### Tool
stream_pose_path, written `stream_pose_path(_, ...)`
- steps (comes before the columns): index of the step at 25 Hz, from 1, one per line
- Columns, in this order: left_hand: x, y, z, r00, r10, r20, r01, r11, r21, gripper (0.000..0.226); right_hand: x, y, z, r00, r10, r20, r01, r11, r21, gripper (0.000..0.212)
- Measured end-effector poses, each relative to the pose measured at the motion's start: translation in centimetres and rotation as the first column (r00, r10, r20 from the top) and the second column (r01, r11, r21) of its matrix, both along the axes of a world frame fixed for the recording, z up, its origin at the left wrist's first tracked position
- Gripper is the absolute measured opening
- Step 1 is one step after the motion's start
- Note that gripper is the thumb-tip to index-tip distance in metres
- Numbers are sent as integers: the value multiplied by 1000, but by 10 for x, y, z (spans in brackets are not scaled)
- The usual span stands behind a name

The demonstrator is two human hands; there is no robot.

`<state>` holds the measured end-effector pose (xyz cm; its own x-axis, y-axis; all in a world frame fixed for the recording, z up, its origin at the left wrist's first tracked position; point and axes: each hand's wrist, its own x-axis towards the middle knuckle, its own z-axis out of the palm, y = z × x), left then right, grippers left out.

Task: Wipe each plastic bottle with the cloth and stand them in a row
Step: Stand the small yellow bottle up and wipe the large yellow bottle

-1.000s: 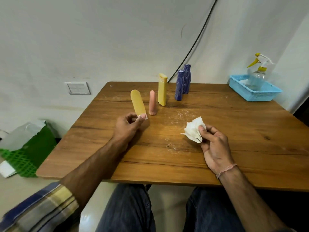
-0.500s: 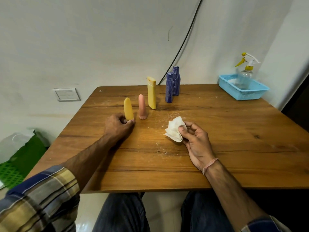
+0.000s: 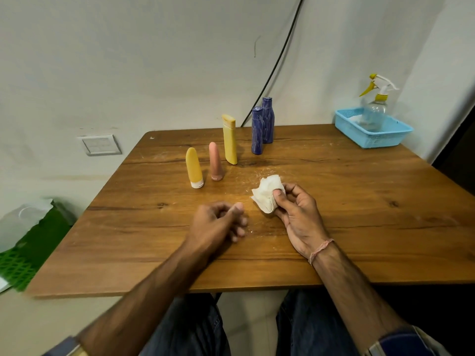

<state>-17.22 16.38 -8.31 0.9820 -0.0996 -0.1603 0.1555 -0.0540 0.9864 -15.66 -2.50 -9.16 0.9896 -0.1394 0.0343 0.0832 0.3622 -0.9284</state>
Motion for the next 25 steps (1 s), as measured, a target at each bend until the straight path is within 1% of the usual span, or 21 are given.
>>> stream_pose_path(1,3,-14,1,994,-76,-81,64,988,-141,28,0,0,0,1000,12,-2,-12,1000,8,13)
stream_pose_path(2,9,-26,2,986,-94,-139,58,968,-244,29,-1,-1,0,1000,26,-7,-26,999,24,15)
stream_pose_path(4,20,-41,3,982,-29,-188,-43,929,-368,29,-2,-5,0,997,68,-24,-66,995,75,19)
stream_pose_path(6,26,-46,3,985,50,-163,-115,902,-417,31,0,-9,-2,993,111,-28,-107,989,105,24)
stream_pose_path(7,28,-46,2,987,72,-142,-126,899,-420,31,1,-10,-3,992,122,-26,-119,989,86,25)
stream_pose_path(8,29,-46,4,990,84,-116,-125,903,-412,32,2,-10,-3,992,123,-22,-122,992,37,24)
stream_pose_path(10,29,-47,9,994,79,-70,-99,925,-368,32,5,-9,-5,997,81,0,-80,988,-136,17)
stream_pose_path(12,31,-47,15,999,31,-25,-36,966,-257,31,13,-12,-6,999,3,40,8,959,-284,16)
stream_pose_path(13,34,-47,20,999,0,37,6,988,-152,33,17,-16,-7,998,-31,50,45,951,-307,20)
stream_pose_path(14,39,-46,27,990,-24,142,28,999,-22,35,21,-21,-8,997,-54,51,66,953,-296,24)
stream_pose_path(15,49,-45,37,962,-51,270,22,994,110,36,25,-27,-8,997,-64,51,76,962,-263,30)
stream_pose_path(16,62,-45,51,918,-75,390,-15,975,223,37,28,-33,-9,997,-67,48,76,973,-220,34)
stream_pose_path(17,79,-43,68,861,-84,501,-98,940,326,36,30,-36,-9,997,-66,42,72,982,-177,36)
stream_pose_path(18,100,-42,86,796,-92,598,-215,881,423,37,31,-38,-10,997,-65,32,69,987,-142,35)
stream_pose_path(19,123,-39,103,742,-116,660,-337,787,517,40,31,-38,-11,998,-67,21,69,990,-125,33)
stream_pose_path(20,148,-35,119,728,-160,667,-425,657,622,44,31,-38,-13,997,-70,13,71,990,-123,31)
stream_pose_path(21,171,-31,132,770,-203,605,-444,512,736,50,31,-38,-13,998,-69,11,70,990,-125,29)
stream_pose_path(22,191,-26,141,846,-212,488,-381,399,834,56,31,-37,-13,998,-62,15,64,990,-128,28)
stream_pose_path(23,206,-21,146,922,-186,339,-257,360,897,58,31,-37,-13,998,-54,24,57,990,-128,27)
stream_pose_path(24,215,-17,149,970,-153,187,-112,401,909,53,31,-37,-13,998,-48,35,52,991,-125,26)
stream_pose_path(25,220,-15,148,988,-139,64,11,483,875,46,32,-37,-13,998,-46,46,52,991,-121,25)
